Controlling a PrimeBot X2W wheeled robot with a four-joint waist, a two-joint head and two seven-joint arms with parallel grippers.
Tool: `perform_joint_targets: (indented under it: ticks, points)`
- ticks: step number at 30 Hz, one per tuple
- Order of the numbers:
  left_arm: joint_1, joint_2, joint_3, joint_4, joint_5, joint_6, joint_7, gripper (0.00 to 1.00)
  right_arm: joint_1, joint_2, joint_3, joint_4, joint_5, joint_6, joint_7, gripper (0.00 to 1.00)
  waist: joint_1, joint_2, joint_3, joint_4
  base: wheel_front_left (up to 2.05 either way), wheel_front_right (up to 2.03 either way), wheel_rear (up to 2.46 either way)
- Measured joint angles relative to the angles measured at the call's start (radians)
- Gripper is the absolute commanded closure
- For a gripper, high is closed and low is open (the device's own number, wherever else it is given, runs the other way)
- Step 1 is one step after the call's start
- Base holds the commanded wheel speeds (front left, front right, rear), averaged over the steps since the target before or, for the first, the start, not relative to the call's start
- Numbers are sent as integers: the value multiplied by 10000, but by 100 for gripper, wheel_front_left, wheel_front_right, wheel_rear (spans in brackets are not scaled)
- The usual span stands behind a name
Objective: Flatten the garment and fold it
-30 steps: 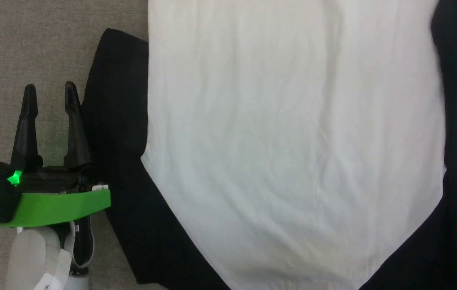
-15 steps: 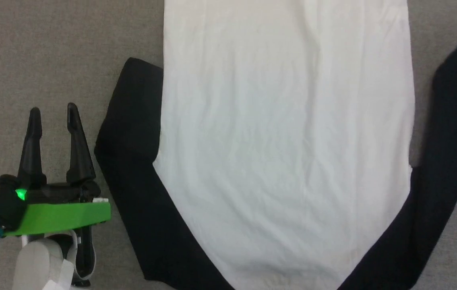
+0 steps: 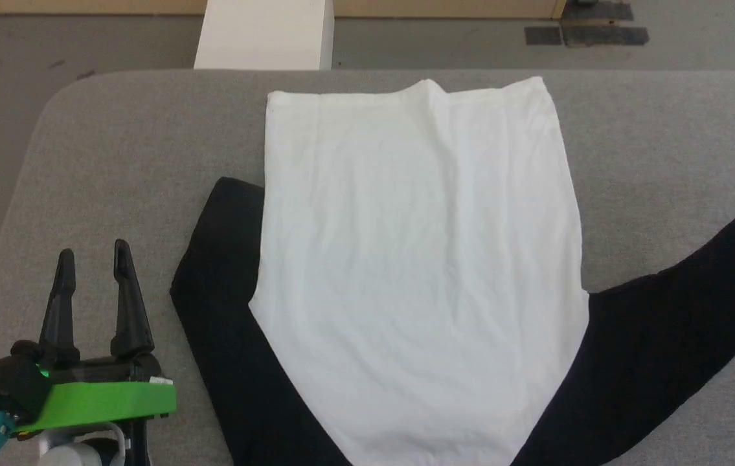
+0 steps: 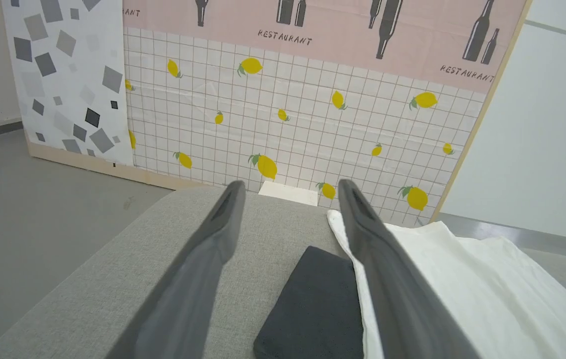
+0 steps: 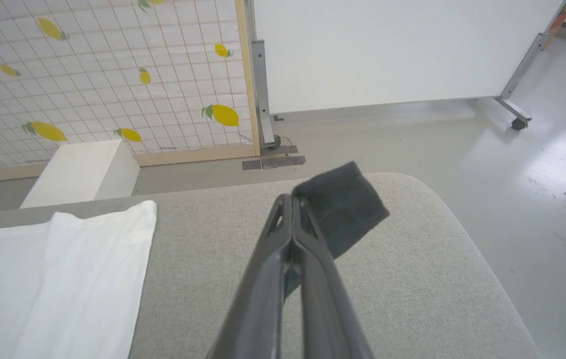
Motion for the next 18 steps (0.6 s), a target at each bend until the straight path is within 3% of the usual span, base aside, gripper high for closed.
perform_joint_targets:
  ticks: [5,11,18]
  points:
    - [249,-6,-12,15,-4,0,2,0,381,282,1007,-1697,1060,0,284,100,0,0,-735,-86,0,0,0]
    - [541,-19,4,52,-92,0,2,0,696,986,3323,-3012,1774,0,809,100,0,0,-1451,-39,0,0,0]
    - [610,-23,-127,50,-184,0,0,0,712,2596,6027,-2401,2115,0,617,100,0,0,-1667,169,0,0,0]
